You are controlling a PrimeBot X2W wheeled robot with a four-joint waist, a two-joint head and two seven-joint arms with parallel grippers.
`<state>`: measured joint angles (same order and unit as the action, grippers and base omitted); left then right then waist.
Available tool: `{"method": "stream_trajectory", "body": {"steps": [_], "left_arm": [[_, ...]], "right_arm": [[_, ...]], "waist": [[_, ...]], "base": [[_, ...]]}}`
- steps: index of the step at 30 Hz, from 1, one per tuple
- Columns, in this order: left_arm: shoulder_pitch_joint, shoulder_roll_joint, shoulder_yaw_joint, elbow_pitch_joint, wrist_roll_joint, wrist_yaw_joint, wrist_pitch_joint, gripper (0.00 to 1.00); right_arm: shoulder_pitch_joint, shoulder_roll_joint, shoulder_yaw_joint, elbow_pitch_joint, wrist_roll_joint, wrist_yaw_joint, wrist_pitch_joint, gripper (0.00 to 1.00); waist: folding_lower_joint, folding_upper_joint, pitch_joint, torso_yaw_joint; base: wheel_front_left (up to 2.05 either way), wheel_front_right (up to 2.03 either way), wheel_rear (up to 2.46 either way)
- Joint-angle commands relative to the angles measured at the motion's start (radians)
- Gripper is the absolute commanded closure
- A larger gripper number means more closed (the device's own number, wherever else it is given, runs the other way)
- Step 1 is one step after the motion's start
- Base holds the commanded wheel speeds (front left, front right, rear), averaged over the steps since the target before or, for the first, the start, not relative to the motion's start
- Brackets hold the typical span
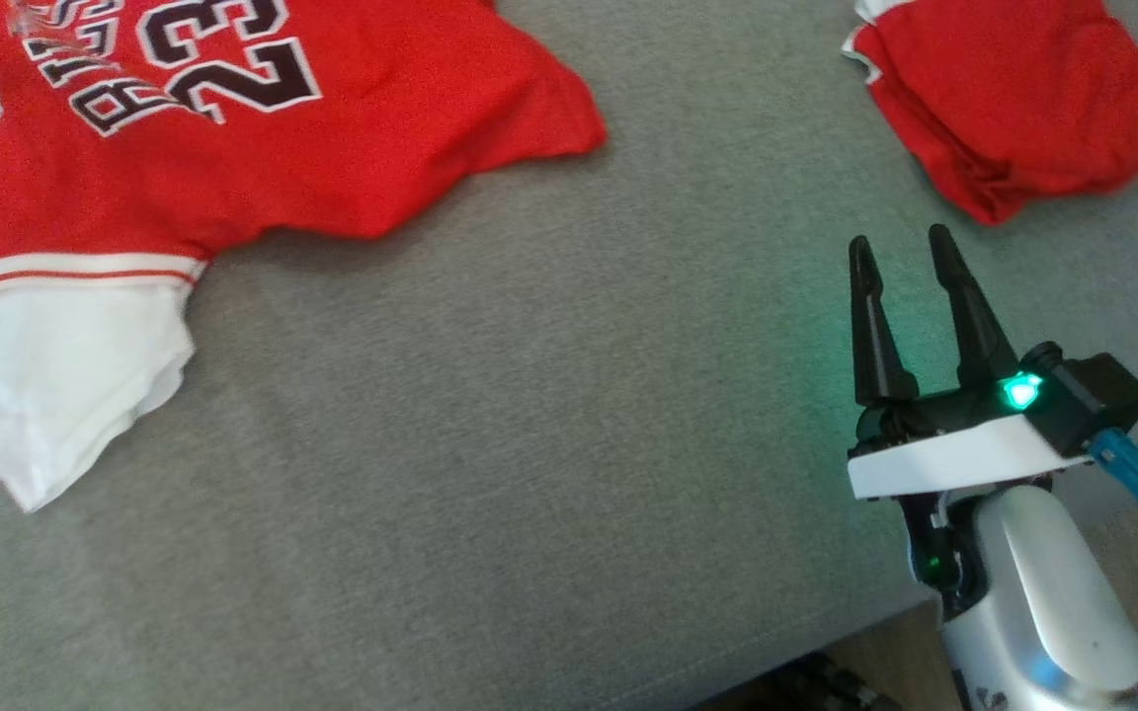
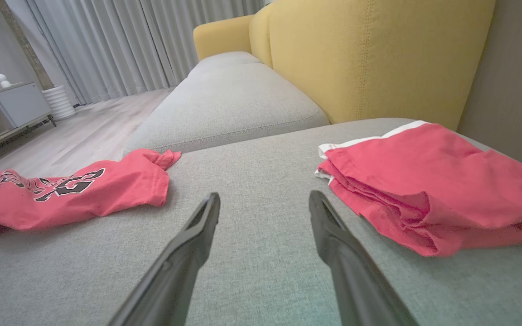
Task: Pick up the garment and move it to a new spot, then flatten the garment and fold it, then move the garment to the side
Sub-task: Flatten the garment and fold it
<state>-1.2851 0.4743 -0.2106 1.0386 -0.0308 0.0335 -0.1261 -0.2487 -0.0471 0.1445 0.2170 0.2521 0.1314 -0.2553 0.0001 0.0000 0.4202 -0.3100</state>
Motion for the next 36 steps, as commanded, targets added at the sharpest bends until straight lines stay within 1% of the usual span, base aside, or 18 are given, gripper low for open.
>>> {"method": "stream_trajectory", "body": {"steps": [1, 5, 10, 14, 17, 20, 21, 25, 28, 32, 36], "left_arm": [[-0.022, 0.028, 0.004, -0.018, -0.008, -0.007, -0.030, 0.00], [0.012, -0.024, -0.003, -0.011, -0.031, -0.024, -0.092, 0.00], [0.102, -0.084, 0.002, -0.049, -0.073, -0.045, -0.127, 0.00], [0.221, -0.135, 0.006, -0.124, -0.106, -0.054, -0.134, 0.00], [0.338, -0.178, -0.003, -0.232, -0.118, -0.052, -0.135, 0.00], [0.474, -0.215, -0.005, -0.349, -0.133, -0.037, -0.135, 0.00], [0.474, -0.215, -0.005, -0.349, -0.133, -0.037, -0.135, 0.00], [0.660, -0.266, 0.001, -0.482, -0.171, -0.008, -0.135, 0.00], [0.792, -0.296, -0.009, -0.565, -0.188, 0.014, -0.131, 0.00], [0.944, -0.329, 0.001, -0.659, -0.220, 0.057, -0.124, 0.00], [1.057, -0.351, 0.014, -0.731, -0.237, 0.107, -0.125, 0.00]], "right_arm": [[-0.016, -0.003, 0.010, -0.032, -0.013, -0.001, -0.006, 0.00], [-0.013, -0.003, -0.013, -0.031, -0.032, -0.001, -0.006, 0.00], [-0.004, -0.003, -0.039, -0.030, -0.065, -0.001, -0.006, 0.00], [0.019, -0.003, -0.064, -0.039, -0.088, -0.001, -0.006, 0.00], [0.043, -0.003, -0.080, -0.043, -0.105, -0.001, -0.006, 0.00], [0.068, -0.003, -0.095, -0.045, -0.114, -0.001, -0.006, 0.00], [0.068, -0.003, -0.095, -0.045, -0.114, -0.001, -0.006, 0.00], [0.100, -0.003, -0.102, -0.047, -0.120, -0.001, -0.006, 0.00], [0.124, -0.003, -0.102, -0.041, -0.113, -0.001, -0.006, 0.00], [0.152, -0.003, -0.102, -0.034, -0.093, -0.001, -0.006, 0.00], [0.164, -0.003, -0.093, -0.037, -0.089, -0.001, -0.006, 0.00]], "waist": [[-0.0001, 0.0000, -0.014, 0.023], [-0.0001, 0.0000, -0.055, 0.072], [-0.0001, 0.0000, -0.126, 0.137], [-0.0001, 0.0000, -0.191, 0.198], [-0.0001, 0.0000, -0.238, 0.245], [-0.0001, 0.0000, -0.275, 0.286], [-0.0001, 0.0000, -0.275, 0.286], [-0.0001, 0.0000, -0.314, 0.328], [-0.0001, 0.0000, -0.343, 0.345], [-0.0001, 0.0000, -0.372, 0.355], [-0.0001, 0.0000, -0.371, 0.352]], "base": [[0.00, 0.00, 0.00], [0.00, 0.00, 0.00], [0.00, 0.00, 0.00], [0.00, 0.00, 0.00], [0.00, 0.00, 0.00], [0.00, 0.00, 0.00], [0.00, 0.00, 0.00], [0.00, 0.00, 0.00], [0.00, 0.00, 0.00], [0.00, 0.00, 0.00], [0.00, 0.00, 0.00]]}}
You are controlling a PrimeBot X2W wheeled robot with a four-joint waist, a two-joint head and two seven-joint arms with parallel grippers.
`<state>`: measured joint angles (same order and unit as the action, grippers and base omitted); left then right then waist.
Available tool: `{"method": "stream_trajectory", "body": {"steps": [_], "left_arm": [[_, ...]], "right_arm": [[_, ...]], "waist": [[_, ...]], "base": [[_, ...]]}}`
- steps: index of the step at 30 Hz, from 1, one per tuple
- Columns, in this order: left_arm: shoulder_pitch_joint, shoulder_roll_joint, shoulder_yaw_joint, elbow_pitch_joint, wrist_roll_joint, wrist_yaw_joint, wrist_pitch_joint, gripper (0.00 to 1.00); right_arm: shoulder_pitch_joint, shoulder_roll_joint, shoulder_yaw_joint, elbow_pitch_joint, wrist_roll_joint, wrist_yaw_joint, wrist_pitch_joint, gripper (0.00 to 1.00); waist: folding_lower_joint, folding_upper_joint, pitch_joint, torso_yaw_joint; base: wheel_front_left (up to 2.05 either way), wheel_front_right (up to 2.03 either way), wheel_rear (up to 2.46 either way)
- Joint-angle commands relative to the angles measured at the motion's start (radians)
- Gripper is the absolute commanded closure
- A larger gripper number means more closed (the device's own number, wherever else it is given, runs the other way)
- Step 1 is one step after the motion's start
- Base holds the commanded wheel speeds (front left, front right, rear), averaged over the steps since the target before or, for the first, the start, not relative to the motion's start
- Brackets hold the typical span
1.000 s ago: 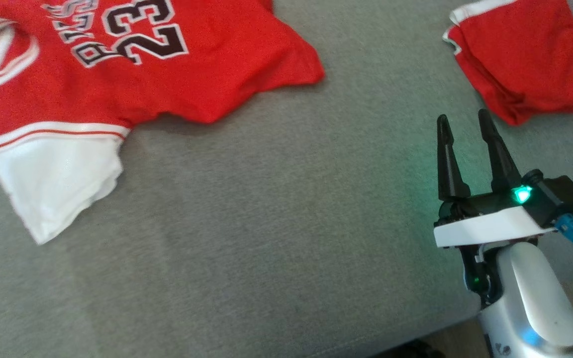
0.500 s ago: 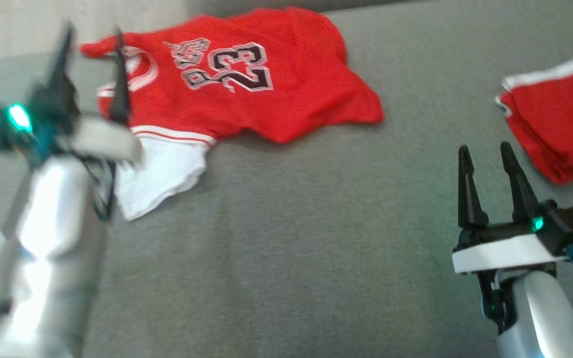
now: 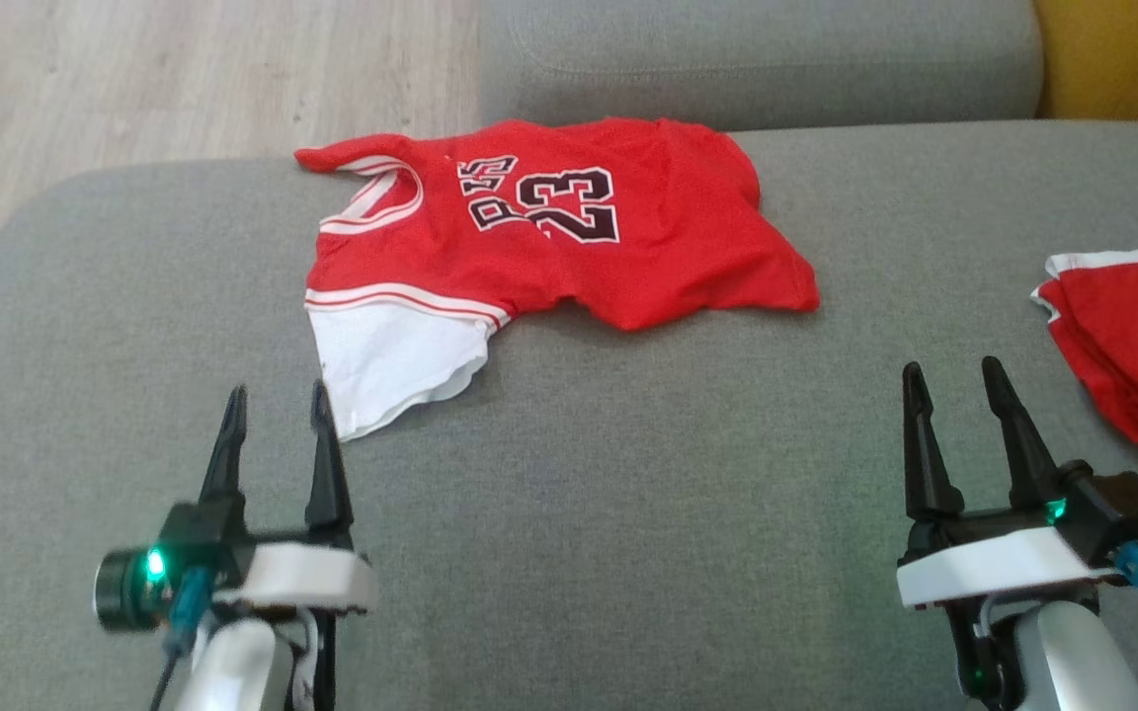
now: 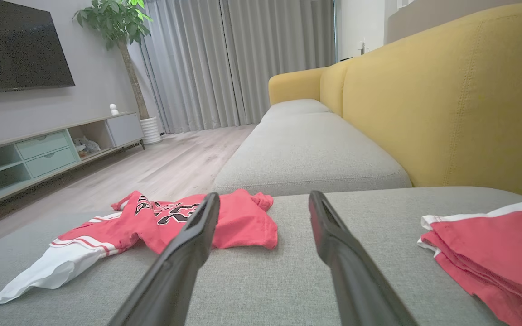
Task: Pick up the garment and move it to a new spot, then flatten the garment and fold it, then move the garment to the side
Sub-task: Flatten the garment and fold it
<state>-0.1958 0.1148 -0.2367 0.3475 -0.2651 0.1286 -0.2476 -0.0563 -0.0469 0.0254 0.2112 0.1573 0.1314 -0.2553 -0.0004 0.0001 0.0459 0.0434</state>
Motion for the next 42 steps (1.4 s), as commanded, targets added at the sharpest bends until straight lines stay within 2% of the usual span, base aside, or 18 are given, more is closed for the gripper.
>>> {"method": "stream_trajectory", "body": {"steps": [1, 4, 9, 11, 21, 28, 32, 33, 34, 37, 42], "left_arm": [[-0.014, 0.005, 0.041, -0.053, -0.004, 0.021, -0.004, 0.00], [0.010, -0.001, 0.035, -0.078, -0.006, 0.032, 0.000, 0.00], [-0.015, 0.016, 0.023, -0.076, -0.002, 0.025, 0.039, 0.00], [-0.039, 0.011, 0.045, -0.057, -0.035, 0.019, 0.049, 0.00], [-0.192, 0.077, 0.068, 0.223, -0.067, -0.015, 0.160, 0.00], [-0.241, 0.081, 0.065, 0.348, -0.084, -0.034, 0.191, 0.00], [-0.262, 0.075, 0.053, 0.408, -0.097, -0.063, 0.210, 0.00], [-0.266, 0.073, 0.050, 0.418, -0.099, -0.069, 0.211, 0.54], [-0.270, 0.071, 0.046, 0.426, -0.100, -0.076, 0.209, 1.00], [-0.283, 0.062, 0.042, 0.432, -0.106, -0.091, 0.176, 1.00], [-0.312, 0.052, 0.067, 0.381, -0.111, -0.072, 0.047, 1.00]], "right_arm": [[-0.029, -0.003, 0.027, -0.033, 0.007, -0.001, -0.006, 0.00], [-0.036, -0.003, 0.027, -0.040, 0.009, -0.001, -0.006, 0.00], [-0.056, -0.003, 0.033, -0.044, 0.007, -0.001, -0.006, 0.00], [-0.063, -0.003, 0.035, -0.048, 0.008, -0.001, -0.006, 0.00], [-0.102, -0.003, 0.052, -0.050, 0.014, -0.001, -0.006, 0.00], [-0.112, -0.003, 0.046, -0.051, 0.014, -0.001, -0.006, 0.00], [-0.117, -0.003, 0.046, -0.052, 0.015, -0.001, -0.006, 0.00], [-0.118, -0.003, 0.044, -0.052, 0.015, -0.001, -0.006, 0.00], [-0.118, -0.003, 0.043, -0.051, 0.014, -0.001, -0.006, 0.00], [-0.120, -0.003, 0.037, -0.041, 0.008, -0.001, -0.006, 0.00], [-0.148, -0.003, 0.014, -0.014, -0.036, -0.001, -0.006, 0.00]], "waist": [[0.0004, -0.0001, 0.008, -0.003], [0.0004, -0.0001, 0.027, -0.007], [0.0004, -0.0001, 0.066, -0.020], [0.0004, -0.0001, 0.084, -0.028], [0.0004, -0.0001, 0.187, -0.091], [0.0004, -0.0001, 0.213, -0.109], [0.0004, -0.0001, 0.223, -0.117], [0.0004, -0.0001, 0.224, -0.118], [0.0004, -0.0001, 0.224, -0.118], [0.0004, -0.0001, 0.220, -0.114], [0.0004, -0.0001, 0.211, -0.081]], "base": [[0.00, 0.00, 0.00], [0.00, 0.00, 0.00], [0.00, 0.00, 0.00], [0.00, 0.00, 0.00], [0.00, 0.00, 0.00], [0.00, 0.00, 0.00], [0.00, 0.00, 0.00], [0.00, 0.00, 0.00], [0.00, 0.00, 0.00], [0.00, 0.00, 0.00], [0.00, 0.00, 0.00]]}}
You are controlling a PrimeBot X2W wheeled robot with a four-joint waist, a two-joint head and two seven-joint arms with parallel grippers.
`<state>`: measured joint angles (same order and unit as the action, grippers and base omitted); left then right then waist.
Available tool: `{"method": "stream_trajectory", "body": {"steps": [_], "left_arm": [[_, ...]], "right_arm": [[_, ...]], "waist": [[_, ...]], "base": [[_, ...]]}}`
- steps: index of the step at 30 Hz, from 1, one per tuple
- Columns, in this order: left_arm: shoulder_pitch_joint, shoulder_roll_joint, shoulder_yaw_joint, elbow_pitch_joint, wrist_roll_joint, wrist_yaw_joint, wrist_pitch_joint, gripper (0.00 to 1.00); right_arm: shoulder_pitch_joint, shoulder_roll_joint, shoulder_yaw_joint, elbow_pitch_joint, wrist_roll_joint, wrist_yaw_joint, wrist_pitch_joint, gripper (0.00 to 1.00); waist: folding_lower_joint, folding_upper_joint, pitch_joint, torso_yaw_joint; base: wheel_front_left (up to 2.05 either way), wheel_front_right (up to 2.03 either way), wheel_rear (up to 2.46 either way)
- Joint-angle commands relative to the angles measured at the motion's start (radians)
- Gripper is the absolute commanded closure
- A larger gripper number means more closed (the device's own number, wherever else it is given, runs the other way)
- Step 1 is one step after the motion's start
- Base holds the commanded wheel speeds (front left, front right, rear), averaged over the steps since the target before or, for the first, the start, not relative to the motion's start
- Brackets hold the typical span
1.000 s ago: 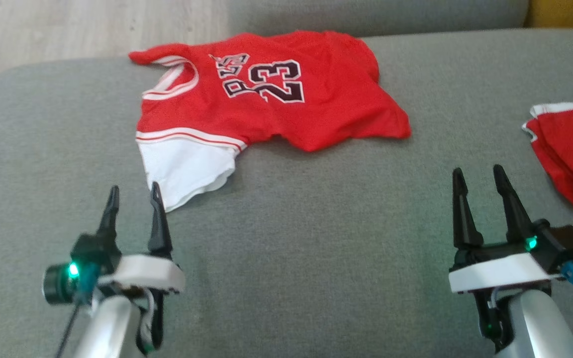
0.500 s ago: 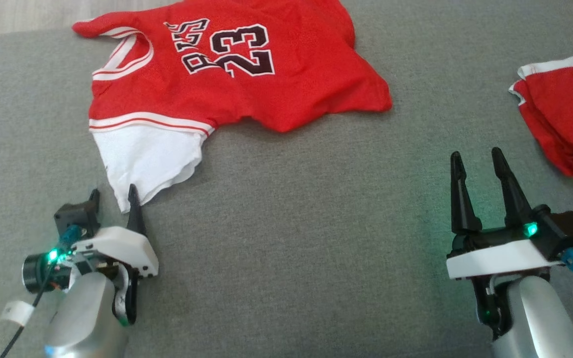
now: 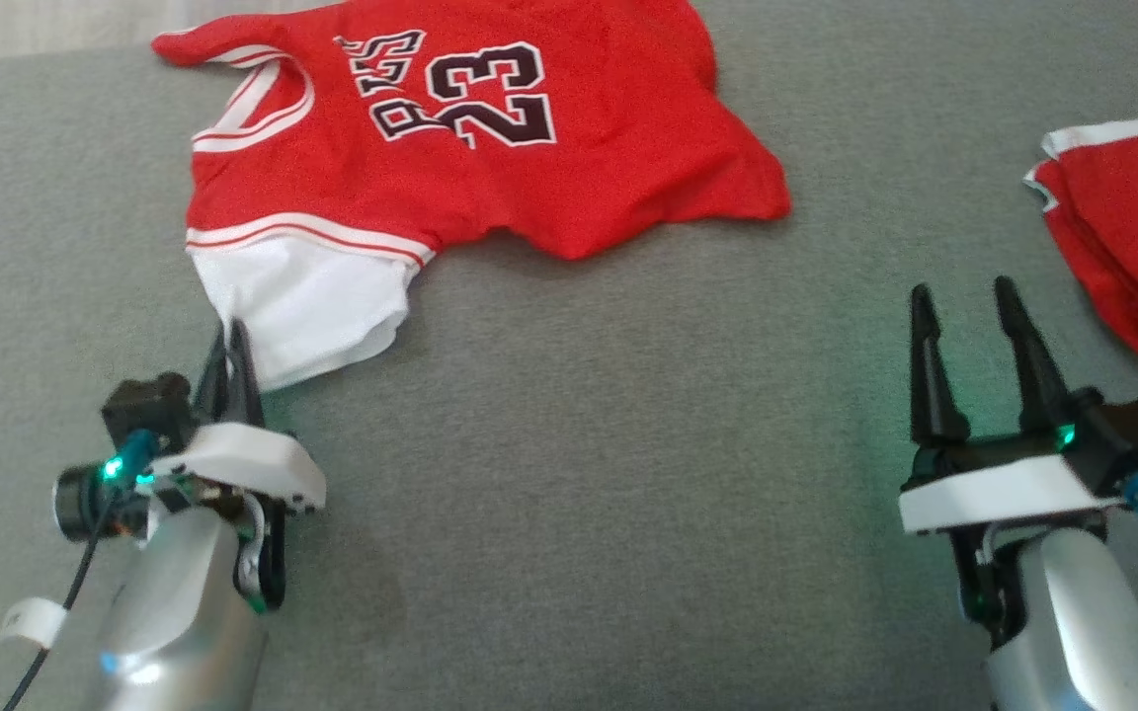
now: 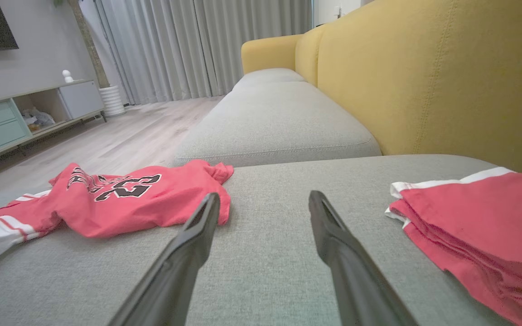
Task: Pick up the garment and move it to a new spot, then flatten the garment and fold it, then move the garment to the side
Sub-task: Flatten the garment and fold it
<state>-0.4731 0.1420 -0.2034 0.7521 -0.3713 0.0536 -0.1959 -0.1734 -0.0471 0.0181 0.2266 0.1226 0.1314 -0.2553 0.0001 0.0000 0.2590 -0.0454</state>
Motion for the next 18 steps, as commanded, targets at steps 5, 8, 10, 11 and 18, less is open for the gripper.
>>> {"method": "stream_trajectory", "body": {"steps": [5, 8, 10, 11, 18], "left_arm": [[-0.050, 0.014, 0.069, -0.169, 0.012, 0.044, -0.061, 1.00], [-0.038, 0.006, 0.086, -0.271, 0.033, 0.056, -0.065, 1.00], [-0.022, 0.000, 0.094, -0.334, 0.050, 0.058, -0.065, 1.00], [-0.013, -0.002, 0.095, -0.359, 0.060, 0.058, -0.065, 1.00], [0.015, -0.034, 0.106, -0.467, 0.100, 0.057, -0.066, 1.00]], "right_arm": [[-0.096, -0.003, 0.010, 0.015, -0.036, -0.001, 0.038, 0.00], [-0.149, -0.003, 0.011, 0.057, -0.025, -0.001, 0.070, 0.00], [-0.188, -0.003, 0.014, 0.100, -0.021, -0.001, 0.101, 0.00], [-0.208, -0.003, 0.014, 0.126, -0.016, -0.001, 0.117, 0.00], [-0.334, -0.003, -0.009, 0.334, 0.020, -0.001, 0.202, 0.00]], "waist": [[-0.0001, 0.0000, -0.004, 0.053], [-0.0001, 0.0000, -0.001, 0.079], [-0.0001, 0.0000, 0.003, 0.092], [-0.0001, 0.0000, 0.006, 0.098], [-0.0001, 0.0000, 0.027, 0.145]], "base": [[0.00, 0.00, 0.00], [0.00, 0.00, 0.00], [0.00, 0.00, 0.00], [0.00, 0.00, 0.00], [0.00, 0.00, 0.00]]}}
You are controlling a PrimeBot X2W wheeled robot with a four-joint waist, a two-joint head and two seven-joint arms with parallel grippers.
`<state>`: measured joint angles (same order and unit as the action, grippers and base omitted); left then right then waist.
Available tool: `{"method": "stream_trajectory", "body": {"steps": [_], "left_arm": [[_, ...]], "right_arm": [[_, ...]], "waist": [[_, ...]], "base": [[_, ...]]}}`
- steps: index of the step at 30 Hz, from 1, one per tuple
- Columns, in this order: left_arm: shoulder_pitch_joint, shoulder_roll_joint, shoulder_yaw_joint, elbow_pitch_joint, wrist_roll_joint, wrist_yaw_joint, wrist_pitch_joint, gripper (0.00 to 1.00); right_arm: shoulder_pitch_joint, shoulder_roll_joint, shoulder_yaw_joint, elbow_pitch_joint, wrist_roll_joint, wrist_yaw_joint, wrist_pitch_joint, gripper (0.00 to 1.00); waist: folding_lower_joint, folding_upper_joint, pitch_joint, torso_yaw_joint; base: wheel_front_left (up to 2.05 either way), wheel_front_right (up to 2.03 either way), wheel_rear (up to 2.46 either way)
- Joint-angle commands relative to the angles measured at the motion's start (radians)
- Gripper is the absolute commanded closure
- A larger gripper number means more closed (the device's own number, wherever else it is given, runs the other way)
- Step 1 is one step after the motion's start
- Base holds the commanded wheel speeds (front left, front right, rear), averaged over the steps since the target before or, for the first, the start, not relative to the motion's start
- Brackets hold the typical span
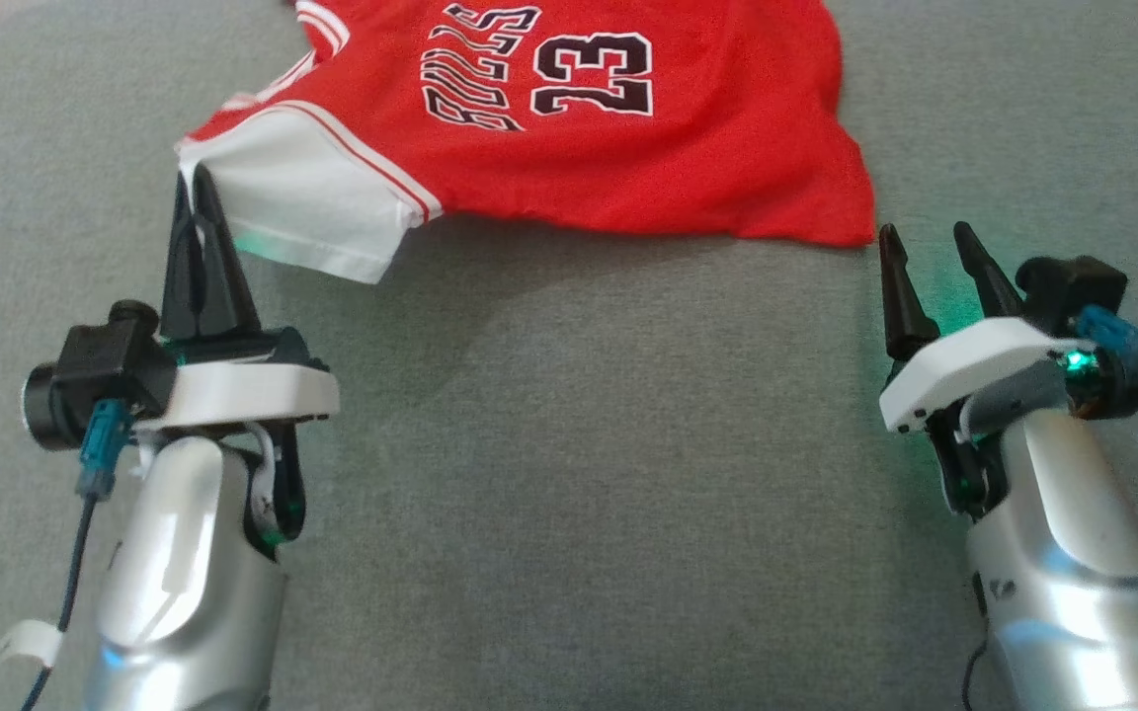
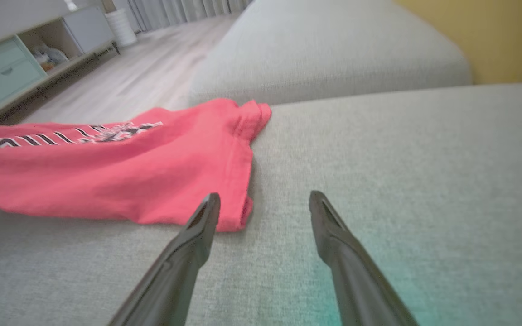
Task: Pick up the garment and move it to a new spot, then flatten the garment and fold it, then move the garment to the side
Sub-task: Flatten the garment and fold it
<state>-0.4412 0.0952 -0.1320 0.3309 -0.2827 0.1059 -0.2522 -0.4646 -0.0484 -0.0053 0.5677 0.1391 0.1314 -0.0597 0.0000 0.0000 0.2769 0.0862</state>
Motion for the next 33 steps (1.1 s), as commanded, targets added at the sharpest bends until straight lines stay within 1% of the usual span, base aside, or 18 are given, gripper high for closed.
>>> {"method": "stream_trajectory", "body": {"steps": [1, 5, 8, 11, 12, 16, 19, 21, 25, 26, 27, 28, 33], "left_arm": [[-0.014, 0.008, 0.033, -0.049, 0.015, 0.002, -0.009, 1.00], [-0.009, -0.004, 0.028, -0.054, 0.024, -0.014, -0.009, 1.00], [-0.009, -0.013, 0.021, -0.052, 0.031, -0.024, -0.009, 1.00], [-0.009, -0.019, 0.017, -0.052, 0.039, -0.030, -0.009, 1.00], [-0.009, -0.019, 0.017, -0.052, 0.039, -0.030, -0.009, 1.00], [-0.008, -0.026, 0.008, -0.040, 0.046, -0.043, -0.009, 1.00], [-0.007, -0.028, 0.010, -0.031, 0.050, -0.049, -0.009, 1.00], [-0.006, -0.030, 0.013, -0.028, 0.053, -0.050, -0.009, 1.00], [-0.004, -0.032, 0.014, -0.017, 0.058, -0.057, -0.009, 1.00], [-0.004, -0.033, 0.012, -0.012, 0.060, -0.059, -0.009, 1.00], [-0.005, -0.033, 0.012, -0.009, 0.062, -0.061, -0.009, 1.00], [-0.005, -0.034, 0.012, -0.007, 0.063, -0.062, -0.009, 1.00], [-0.003, -0.034, 0.021, 0.004, 0.070, -0.065, -0.009, 1.00]], "right_arm": [[-0.060, -0.002, 0.010, 0.021, 0.005, -0.001, 0.014, 0.00], [-0.117, -0.002, 0.008, 0.125, -0.018, -0.001, 0.034, 0.00], [-0.146, -0.002, 0.016, 0.193, -0.011, -0.001, 0.039, 0.00], [-0.166, -0.002, 0.013, 0.255, -0.034, -0.001, 0.042, 0.00], [-0.166, -0.002, 0.013, 0.255, -0.034, -0.001, 0.042, 0.00], [-0.186, -0.002, 0.010, 0.318, -0.045, -0.001, 0.023, 0.00], [-0.197, -0.002, 0.015, 0.356, -0.011, -0.001, 0.007, 0.00], [-0.206, -0.002, 0.031, 0.378, 0.023, -0.001, 0.000, 0.00], [-0.220, -0.002, 0.108, 0.406, 0.038, -0.001, -0.016, 0.00], [-0.225, -0.002, 0.117, 0.413, 0.031, -0.001, -0.023, 0.37], [-0.231, -0.002, 0.122, 0.418, 0.022, -0.001, -0.033, 0.97], [-0.236, -0.002, 0.127, 0.423, 0.016, -0.001, -0.043, 1.00], [-0.254, -0.002, 0.139, 0.432, 0.029, -0.001, -0.102, 1.00]], "waist": [[0.0000, 0.0000, 0.012, 0.019], [0.0000, 0.0000, 0.020, 0.034], [0.0000, 0.0000, 0.021, 0.044], [0.0000, 0.0000, 0.022, 0.051], [0.0000, 0.0000, 0.022, 0.051], [0.0000, 0.0000, 0.021, 0.058], [0.0000, 0.0000, 0.019, 0.060], [0.0000, 0.0000, 0.019, 0.060], [0.0000, 0.0000, 0.018, 0.056], [0.0000, 0.0000, 0.018, 0.055], [0.0000, 0.0000, 0.018, 0.054], [0.0000, 0.0000, 0.017, 0.053], [0.0000, 0.0000, 0.010, 0.042]], "base": [[0.00, 0.00, 0.00], [0.00, 0.00, 0.00], [0.00, 0.00, 0.00], [0.00, 0.00, 0.00], [0.00, 0.00, 0.00], [0.00, 0.00, 0.00], [0.00, 0.00, 0.00], [0.00, 0.00, 0.00], [0.00, 0.00, 0.00], [0.00, 0.00, 0.00], [0.00, 0.00, 0.00], [0.00, 0.00, 0.00], [0.00, 0.00, 0.00]]}}
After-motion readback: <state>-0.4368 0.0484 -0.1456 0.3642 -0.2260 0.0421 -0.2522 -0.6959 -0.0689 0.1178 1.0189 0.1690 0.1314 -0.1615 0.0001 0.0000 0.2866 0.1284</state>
